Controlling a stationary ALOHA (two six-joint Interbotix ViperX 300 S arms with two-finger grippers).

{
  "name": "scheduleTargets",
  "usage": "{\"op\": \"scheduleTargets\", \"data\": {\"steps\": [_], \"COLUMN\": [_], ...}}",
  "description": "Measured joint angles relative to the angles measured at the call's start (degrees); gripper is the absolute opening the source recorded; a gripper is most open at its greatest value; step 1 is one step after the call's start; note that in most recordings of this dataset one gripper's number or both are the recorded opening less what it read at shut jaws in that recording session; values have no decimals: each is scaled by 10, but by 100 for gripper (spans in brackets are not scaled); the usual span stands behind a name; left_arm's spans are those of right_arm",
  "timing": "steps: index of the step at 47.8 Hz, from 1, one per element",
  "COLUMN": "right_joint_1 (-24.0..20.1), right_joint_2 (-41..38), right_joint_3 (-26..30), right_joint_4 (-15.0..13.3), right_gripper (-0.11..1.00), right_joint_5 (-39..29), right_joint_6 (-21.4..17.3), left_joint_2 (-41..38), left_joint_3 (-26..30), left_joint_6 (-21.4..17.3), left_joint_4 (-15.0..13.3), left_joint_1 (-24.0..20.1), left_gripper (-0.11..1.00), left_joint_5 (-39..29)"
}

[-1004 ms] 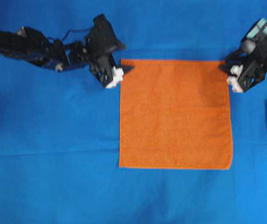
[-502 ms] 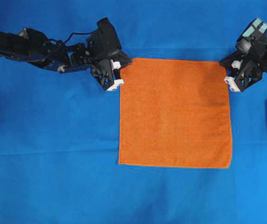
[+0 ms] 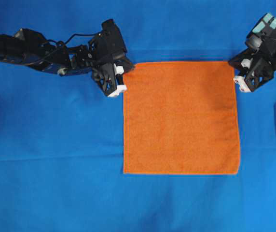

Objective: Fold the orange towel.
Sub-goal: 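Grasp the orange towel's top corners with both grippers, then lift the top edge and fold it down onto the bottom edge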

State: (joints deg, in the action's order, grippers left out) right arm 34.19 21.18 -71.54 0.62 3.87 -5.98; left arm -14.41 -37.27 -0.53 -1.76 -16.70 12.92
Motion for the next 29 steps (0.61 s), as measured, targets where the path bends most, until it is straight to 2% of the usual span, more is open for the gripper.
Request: {"op": "scheduleTargets", "data": {"steps": [8,18,23,29], "right_joint_1": [0,-3,-24,-64], "right_joint_2": [56,76,82,100], "right_joint_3": [2,2,3,3], "right_joint_4": [0,0,1,1], "right_gripper": [1,1,1,1], "right_joint_5": [-43,-54,-69,-106], "right_joint_6": [0,-1,-15,-50], "left_joint_2": [22,22,25,34], "left_joint_3": [0,0,1,0], "left_joint_6": [-2,3,5,5], "left_joint_4": [0,0,0,0], "left_joint_1": [0,7,18,38], "left_gripper": [1,1,1,1], "left_joint_5": [-7,-14,-25,-40]}}
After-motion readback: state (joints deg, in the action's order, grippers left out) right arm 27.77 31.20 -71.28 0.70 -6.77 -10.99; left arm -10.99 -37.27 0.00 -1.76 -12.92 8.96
